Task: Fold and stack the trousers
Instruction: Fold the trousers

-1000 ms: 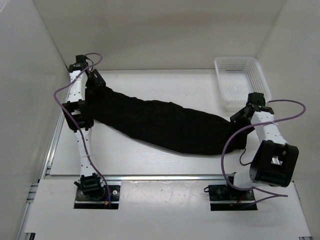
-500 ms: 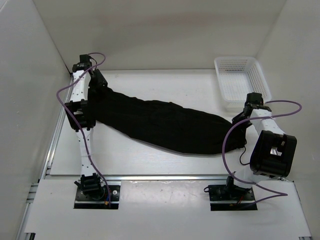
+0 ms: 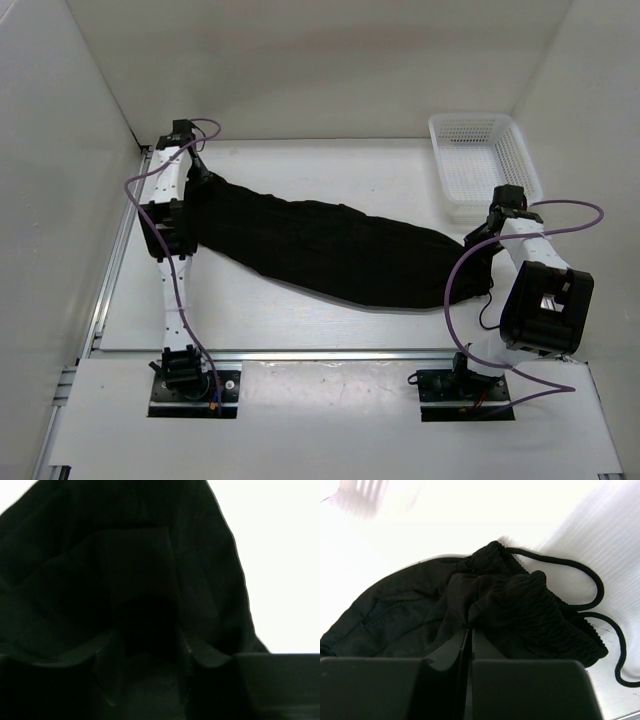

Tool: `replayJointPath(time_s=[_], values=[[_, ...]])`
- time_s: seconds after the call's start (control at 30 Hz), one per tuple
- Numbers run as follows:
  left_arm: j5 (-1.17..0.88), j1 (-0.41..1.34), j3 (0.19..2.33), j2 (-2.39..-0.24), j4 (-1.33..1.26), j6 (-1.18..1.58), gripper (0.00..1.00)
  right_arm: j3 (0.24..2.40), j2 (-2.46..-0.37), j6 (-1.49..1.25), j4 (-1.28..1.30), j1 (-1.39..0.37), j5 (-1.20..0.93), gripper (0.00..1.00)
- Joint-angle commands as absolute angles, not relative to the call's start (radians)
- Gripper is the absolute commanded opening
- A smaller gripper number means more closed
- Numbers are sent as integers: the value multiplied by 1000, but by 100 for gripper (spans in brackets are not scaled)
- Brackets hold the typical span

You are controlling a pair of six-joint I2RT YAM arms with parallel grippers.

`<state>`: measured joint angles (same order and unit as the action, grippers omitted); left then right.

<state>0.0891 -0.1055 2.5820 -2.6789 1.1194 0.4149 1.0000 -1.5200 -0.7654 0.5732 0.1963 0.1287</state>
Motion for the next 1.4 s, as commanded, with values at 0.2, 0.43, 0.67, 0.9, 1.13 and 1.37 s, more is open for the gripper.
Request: replayJointPath(time_s=[0.2,0.43,0.67,0.9,1.13,1.37], values=[[182,-81,2568,-2530,1115,430,15,1003,-1470,-752,560,199,152,0],[213,-81,2546,-2385,1124,411,11,1034,-1391,-729,609,199,196,0],[167,-91,2568,-2359,1111,411,11,1074,-1377,-718,627,241,224,0],[45,-100,2648,-2486,996,451,11,1111,-1477,-738,566,253,215,0],[5,-109,2654,-2572,986,482,83,1158,-1563,-747,492,244,121,69],[50,-161,2550,-2355,974,431,97,1147,-1398,-724,540,235,198,95]])
